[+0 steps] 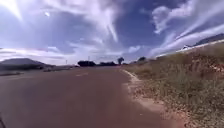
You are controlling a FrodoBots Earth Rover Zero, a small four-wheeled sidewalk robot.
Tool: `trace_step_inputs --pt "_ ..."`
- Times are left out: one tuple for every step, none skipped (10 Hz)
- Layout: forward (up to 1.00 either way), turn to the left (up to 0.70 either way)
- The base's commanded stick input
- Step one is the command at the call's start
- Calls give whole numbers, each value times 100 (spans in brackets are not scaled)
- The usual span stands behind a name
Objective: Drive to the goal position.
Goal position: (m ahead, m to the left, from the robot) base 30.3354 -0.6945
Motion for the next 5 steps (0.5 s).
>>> trace_step_inputs --pt "100 0" --pt "100 0" --pt "100 0" --pt "100 0" --pt "100 0"
